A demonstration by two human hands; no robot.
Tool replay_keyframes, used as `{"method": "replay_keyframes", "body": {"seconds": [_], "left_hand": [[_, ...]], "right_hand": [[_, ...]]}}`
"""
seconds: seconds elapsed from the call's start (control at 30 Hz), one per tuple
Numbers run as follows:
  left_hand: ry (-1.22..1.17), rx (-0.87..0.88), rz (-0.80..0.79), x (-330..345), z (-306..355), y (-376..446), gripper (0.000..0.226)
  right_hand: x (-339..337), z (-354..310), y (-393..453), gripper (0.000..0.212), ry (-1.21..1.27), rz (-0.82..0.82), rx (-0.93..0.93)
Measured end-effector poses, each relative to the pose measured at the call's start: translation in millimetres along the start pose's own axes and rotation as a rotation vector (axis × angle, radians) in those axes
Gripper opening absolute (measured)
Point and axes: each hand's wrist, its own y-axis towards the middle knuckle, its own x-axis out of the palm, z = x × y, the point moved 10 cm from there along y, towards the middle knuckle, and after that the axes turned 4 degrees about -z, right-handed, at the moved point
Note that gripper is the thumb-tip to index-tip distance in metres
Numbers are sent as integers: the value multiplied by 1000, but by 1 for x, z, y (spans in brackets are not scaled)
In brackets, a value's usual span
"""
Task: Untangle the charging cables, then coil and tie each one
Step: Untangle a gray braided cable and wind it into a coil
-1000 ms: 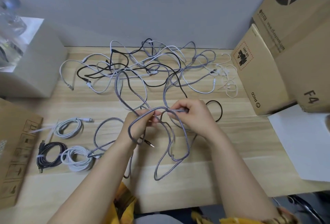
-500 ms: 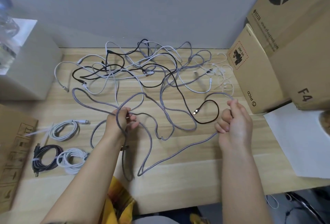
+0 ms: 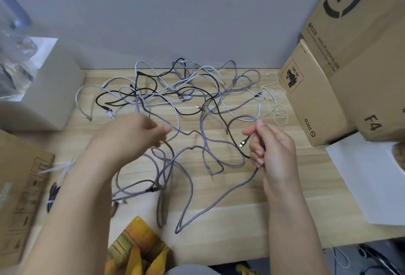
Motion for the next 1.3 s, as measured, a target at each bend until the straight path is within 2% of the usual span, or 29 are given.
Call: {"method": "replay_keyframes", "body": {"seconds": [0.1,0.17,0.2,0.27,0.33,0.43,0.5,0.53,0.57,0.6,0.63,0.73,0.77,0.87,0.97,1.03,1.13,1.23,1.3], "left_hand": [[-399,334,60,-8,53,-16,3],[-328,479,26,10,79,-15,45],[-237,521,18,22,86,-11,55],[-133,550,-9,46,92,2,41],[-103,466,-66,68,79,17,20],[-180,389,-71,80,60,25,26],[-271,391,-24,75,57,22,33],[-293,395,-5,72,58,19,36],[-302,402,-1,70,61,17,38],[-303,410,-15,71,64,15,39],[-311,429,-41,71,69,12,40],[-416,503,-145,70,84,5,40],[-458,515,-161,68,84,4,38],[-548,532,-202,60,78,2,37],[-637,511,-213,51,60,-1,35],[-674,490,-213,50,49,-3,34],[-709,464,-243,58,47,-7,36],[-802,417,-304,71,55,-9,34],[-875,401,-353,77,62,-12,34]], "right_hand": [[17,-8,-5,34,-90,-114,-17],[32,-15,-10,31,-130,-232,-56],[40,-20,-14,30,-129,-288,-82],[46,-31,-19,32,-70,-320,-143],[33,-39,-17,34,13,-200,-199],[-3,-34,-7,34,21,69,-193],[-25,-33,-2,17,-203,240,-252],[-29,-40,-4,21,-427,323,-314],[-24,-48,-5,42,-666,363,-391],[-10,-55,-7,61,-861,328,-506],[12,-57,-8,71,-998,217,-598],[76,-37,-15,70,-1119,-268,-703],[86,-28,-17,65,-1120,-356,-703],[80,-22,-13,50,-977,-365,-596],[57,-28,-8,35,-627,-316,-470],[43,-33,-4,33,-506,-277,-434],[44,-38,-4,19,-624,-247,-499],[67,-33,-14,36,-774,-336,-634],[73,-32,-18,31,-701,-363,-662]]}}
